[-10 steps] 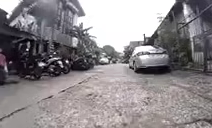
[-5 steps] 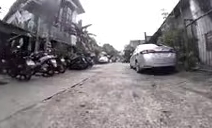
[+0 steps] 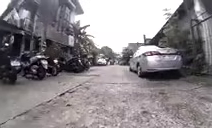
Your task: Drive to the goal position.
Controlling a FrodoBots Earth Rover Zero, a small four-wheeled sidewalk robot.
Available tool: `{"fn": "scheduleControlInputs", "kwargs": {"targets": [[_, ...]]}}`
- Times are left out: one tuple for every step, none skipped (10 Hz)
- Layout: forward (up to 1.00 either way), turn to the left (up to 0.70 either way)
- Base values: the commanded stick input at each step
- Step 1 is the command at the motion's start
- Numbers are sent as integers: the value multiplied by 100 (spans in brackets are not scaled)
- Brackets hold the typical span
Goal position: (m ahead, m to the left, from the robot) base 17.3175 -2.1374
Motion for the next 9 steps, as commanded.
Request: {"fn": "scheduleControlInputs", "kwargs": {"targets": [[100, -27], [100, -27], [100, -27], [100, -27], [100, -1], [100, 0], [100, 0], [100, 0], [100, 0]]}}
